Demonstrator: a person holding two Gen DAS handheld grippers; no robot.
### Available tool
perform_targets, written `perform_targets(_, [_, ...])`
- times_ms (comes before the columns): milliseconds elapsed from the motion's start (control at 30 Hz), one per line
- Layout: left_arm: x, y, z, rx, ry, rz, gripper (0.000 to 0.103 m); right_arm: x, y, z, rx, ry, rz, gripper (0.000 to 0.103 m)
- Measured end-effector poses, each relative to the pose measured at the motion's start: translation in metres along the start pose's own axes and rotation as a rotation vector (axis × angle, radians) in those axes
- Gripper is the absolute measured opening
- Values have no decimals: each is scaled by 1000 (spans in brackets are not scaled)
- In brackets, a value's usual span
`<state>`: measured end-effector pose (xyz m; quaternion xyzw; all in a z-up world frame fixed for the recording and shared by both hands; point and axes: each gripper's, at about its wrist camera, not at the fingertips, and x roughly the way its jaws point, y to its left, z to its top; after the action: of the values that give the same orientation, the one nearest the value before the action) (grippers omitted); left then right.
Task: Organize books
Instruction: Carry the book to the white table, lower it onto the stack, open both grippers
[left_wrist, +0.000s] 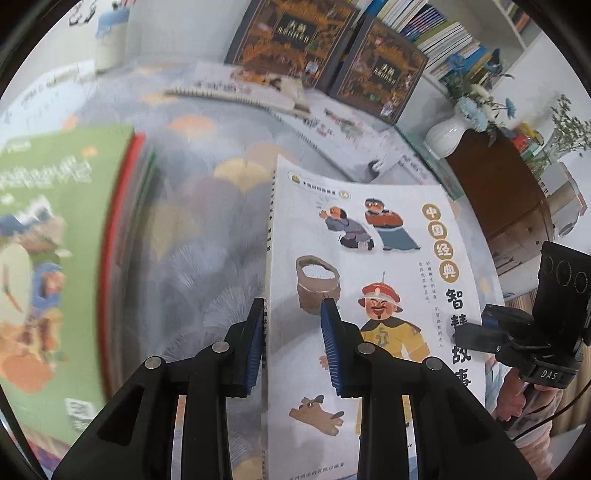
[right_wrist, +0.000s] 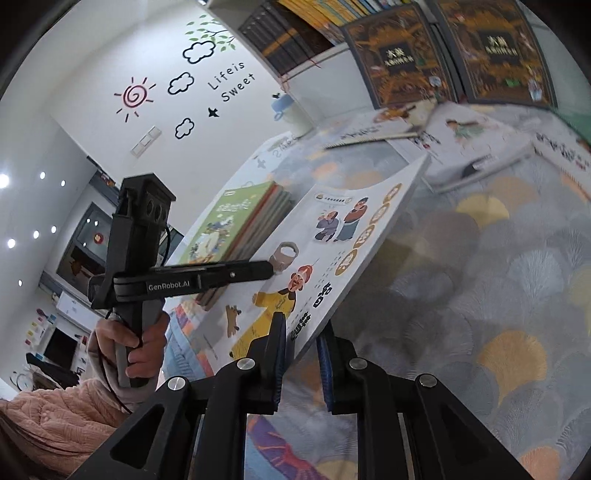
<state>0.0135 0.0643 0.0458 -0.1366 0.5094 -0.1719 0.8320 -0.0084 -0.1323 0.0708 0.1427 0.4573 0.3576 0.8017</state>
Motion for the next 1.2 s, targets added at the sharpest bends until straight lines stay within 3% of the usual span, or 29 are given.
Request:
perform_targets(200, [-40,5,17,25,-69,-11,26,-7,32,26,-55,-24,2,16])
perform_targets(433, [-98,22,39,51,-196,28,27,-5,86,66,-180,-56,23,17])
perform_targets(767, [-168,90,53,-2,-327,115,28,62,145,110,-258,-6,132,18])
perform_targets(933, [-167,132,46,-52,-322,136,28,107,157,115,-261,47,164,18])
perform_targets(1200, [-130,191,24,-141,-249,170,28,179,156,108,-242,157,145,18])
